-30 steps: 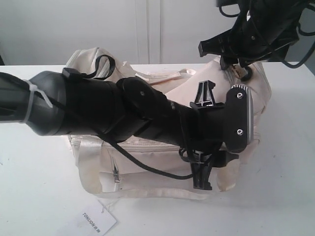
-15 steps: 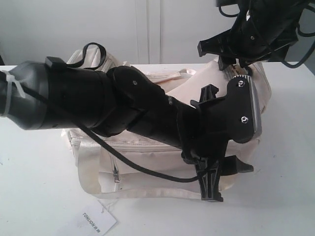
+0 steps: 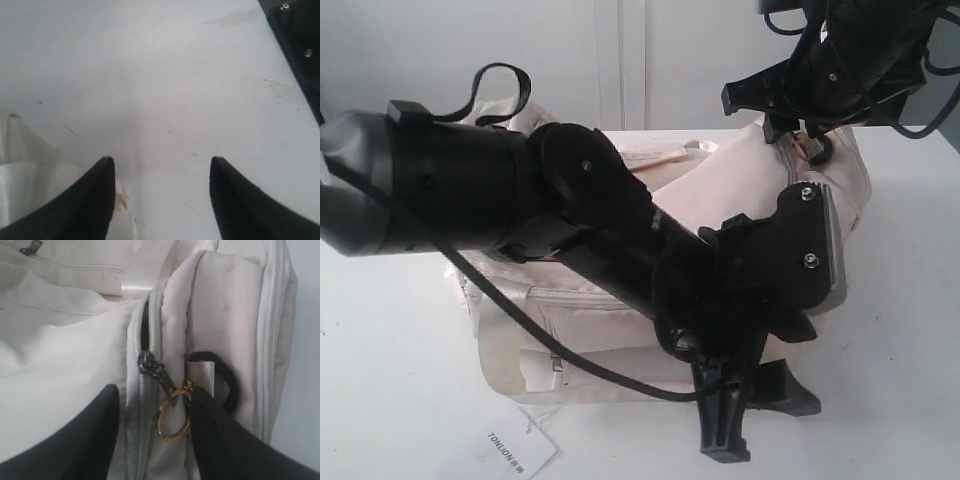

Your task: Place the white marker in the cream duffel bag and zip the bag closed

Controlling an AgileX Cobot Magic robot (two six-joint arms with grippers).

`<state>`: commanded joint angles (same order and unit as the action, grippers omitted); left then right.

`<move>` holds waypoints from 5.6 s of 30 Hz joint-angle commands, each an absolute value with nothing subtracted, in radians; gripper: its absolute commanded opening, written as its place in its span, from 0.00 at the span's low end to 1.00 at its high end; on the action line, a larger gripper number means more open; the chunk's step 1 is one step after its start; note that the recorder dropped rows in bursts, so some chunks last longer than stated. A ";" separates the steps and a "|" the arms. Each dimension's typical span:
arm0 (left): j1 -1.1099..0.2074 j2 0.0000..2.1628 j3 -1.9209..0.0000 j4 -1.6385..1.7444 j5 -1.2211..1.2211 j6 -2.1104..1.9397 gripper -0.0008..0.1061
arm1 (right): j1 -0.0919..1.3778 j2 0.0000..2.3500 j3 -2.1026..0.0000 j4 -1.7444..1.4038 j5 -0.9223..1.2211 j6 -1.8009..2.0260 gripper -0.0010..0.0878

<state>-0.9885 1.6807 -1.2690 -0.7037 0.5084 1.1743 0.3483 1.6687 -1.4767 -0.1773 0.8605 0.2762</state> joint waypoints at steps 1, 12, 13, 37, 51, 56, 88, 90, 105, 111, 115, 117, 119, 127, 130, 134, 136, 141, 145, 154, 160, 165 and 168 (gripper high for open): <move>-0.988 1.669 -1.269 -0.664 0.522 1.118 0.52 | 0.348 1.669 -1.477 -0.177 0.863 0.276 0.50; -0.972 1.491 -1.269 -0.158 0.744 0.466 0.04 | 0.348 1.669 -1.477 -0.177 0.890 0.276 0.50; -0.958 1.477 -1.269 -0.138 0.763 0.422 0.01 | 0.348 1.669 -1.477 -0.177 0.890 0.276 0.50; -0.192 1.312 -1.269 -0.199 1.016 0.000 0.01 | 0.348 1.669 -1.477 -0.179 0.883 0.276 0.50; -0.162 1.309 -1.269 -0.146 0.991 0.000 0.01 | 0.348 1.669 -1.477 -0.179 0.866 0.276 0.50; -0.162 1.276 -1.269 -0.125 0.967 0.021 0.01 | 0.348 1.669 -1.477 -0.179 0.861 0.276 0.50; -0.036 0.087 -0.231 -0.113 0.454 0.027 0.01 | 0.348 1.669 -1.477 -0.179 0.859 0.276 0.50; -0.036 0.049 -0.184 -0.111 0.443 0.027 0.01 | 0.348 1.669 -1.477 -0.179 0.859 0.276 0.50; -0.036 0.000 0.000 -0.102 0.306 0.019 0.01 | 0.348 1.669 -1.477 -0.179 0.854 0.276 0.50; -0.036 0.000 0.000 -0.102 0.306 0.019 0.01 | 0.348 1.669 -1.477 -0.179 0.850 0.276 0.50; -0.036 0.000 0.000 -0.102 0.306 0.019 0.01 | 0.348 1.669 -1.477 -0.179 0.850 0.276 0.50; -0.036 0.000 0.000 -0.102 0.306 0.021 0.01 | 0.348 1.669 -1.477 -0.179 0.850 0.276 0.50; -0.036 0.000 0.000 -0.102 0.306 0.021 0.01 | 0.348 1.669 -1.477 -0.179 0.850 0.276 0.50; -0.036 0.000 0.000 -0.102 0.306 0.021 0.01 | 0.348 1.669 -1.477 -0.179 0.850 0.276 0.50; -0.036 0.000 0.000 -0.102 0.306 0.021 0.01 | 0.348 1.669 -1.477 -0.179 0.850 0.276 0.50; -0.036 0.000 0.000 -0.102 0.306 0.021 0.01 | 0.348 1.669 -1.477 -0.179 0.848 0.276 0.50; -0.036 0.000 0.000 -0.102 0.306 0.021 0.01 | 0.348 1.669 -1.477 -0.179 0.848 0.276 0.50; -0.036 0.000 0.000 -0.102 0.306 0.026 0.01 | 0.348 1.669 -1.477 -0.179 0.848 0.276 0.50; -0.036 0.000 0.000 -0.102 0.306 0.026 0.01 | 0.348 1.669 -1.477 -0.179 0.848 0.276 0.50; -0.036 0.000 0.000 -0.102 0.306 0.026 0.01 | 0.348 1.669 -1.477 -0.179 0.843 0.276 0.50; -0.036 0.000 0.000 -0.102 0.306 0.026 0.01 | 0.348 1.669 -1.477 -0.172 0.847 0.291 0.50; -0.036 0.000 0.000 -0.102 0.306 0.026 0.01 | 0.348 1.653 -1.487 -0.174 0.853 0.291 0.50; -0.036 0.000 0.000 -0.102 0.306 0.026 0.01 | 0.348 1.621 -1.493 -0.172 0.863 0.291 0.50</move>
<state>-0.0356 0.0000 0.0000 -0.1022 0.3063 0.0259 0.3483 1.6211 -1.4932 -0.1722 0.8630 0.2913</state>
